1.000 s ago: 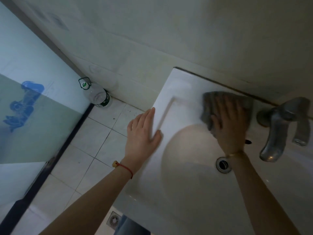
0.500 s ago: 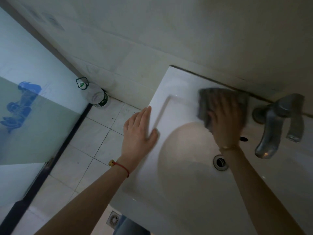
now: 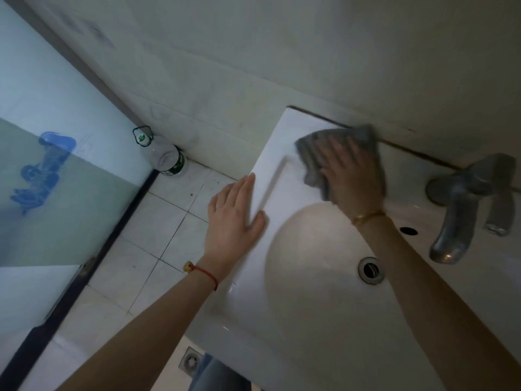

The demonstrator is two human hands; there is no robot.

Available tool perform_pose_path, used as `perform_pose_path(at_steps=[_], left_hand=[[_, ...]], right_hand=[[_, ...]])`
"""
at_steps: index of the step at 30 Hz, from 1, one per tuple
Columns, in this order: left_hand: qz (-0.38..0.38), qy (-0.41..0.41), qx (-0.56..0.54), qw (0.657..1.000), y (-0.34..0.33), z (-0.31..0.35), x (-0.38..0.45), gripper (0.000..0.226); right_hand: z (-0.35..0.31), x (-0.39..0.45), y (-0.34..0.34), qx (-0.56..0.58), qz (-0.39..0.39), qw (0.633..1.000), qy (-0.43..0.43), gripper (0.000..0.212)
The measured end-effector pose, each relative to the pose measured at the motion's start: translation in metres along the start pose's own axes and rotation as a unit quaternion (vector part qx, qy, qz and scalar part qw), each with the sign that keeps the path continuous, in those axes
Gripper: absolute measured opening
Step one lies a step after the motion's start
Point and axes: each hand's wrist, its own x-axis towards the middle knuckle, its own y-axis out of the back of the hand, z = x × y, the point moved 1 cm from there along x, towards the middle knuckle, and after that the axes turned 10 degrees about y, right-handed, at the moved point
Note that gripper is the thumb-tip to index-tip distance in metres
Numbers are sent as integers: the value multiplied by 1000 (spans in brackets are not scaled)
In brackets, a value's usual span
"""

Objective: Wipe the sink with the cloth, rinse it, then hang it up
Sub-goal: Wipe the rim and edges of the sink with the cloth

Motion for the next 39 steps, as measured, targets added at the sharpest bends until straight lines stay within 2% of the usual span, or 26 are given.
perform_pose_path(at_steps=[3, 4, 5, 8, 14, 17, 24, 29, 35, 39], left_hand=[[0, 0, -5, 1000, -1, 0, -1, 71], [-2, 1, -9, 1000, -2, 0, -1, 71], [-6, 1, -11, 1000, -2, 0, -1, 71], [-14, 1, -11, 1000, -1, -2, -1, 71], [-29, -34, 32, 998, 7, -13, -11, 74], [-44, -82, 44, 995, 13, -39, -40, 70], [-70, -162, 42, 983, 24, -88, -82, 67], [-87, -209, -7, 974, 31, -100, -84, 61], [-97, -250, 17, 963, 33, -115, -91, 61], [-102, -274, 20, 956, 38, -112, -102, 58]], right_hand=[[4, -25, 4, 63, 75, 975, -200, 48], [-3, -15, 5, 73, 81, 965, -239, 47], [-12, -1, 5, 83, 68, 964, -243, 45], [-42, 44, 5, 97, 31, 989, -111, 46], [-79, 29, 14, 220, 15, 972, -83, 51], [-114, -3, 7, 329, -4, 936, -122, 52], [-189, -28, 35, 437, -2, 870, -228, 46], [-261, -71, 62, 414, -46, 878, -237, 41], [-312, -103, 111, 343, -148, 878, -300, 42], [-333, -117, 127, 210, -73, 932, -287, 49]])
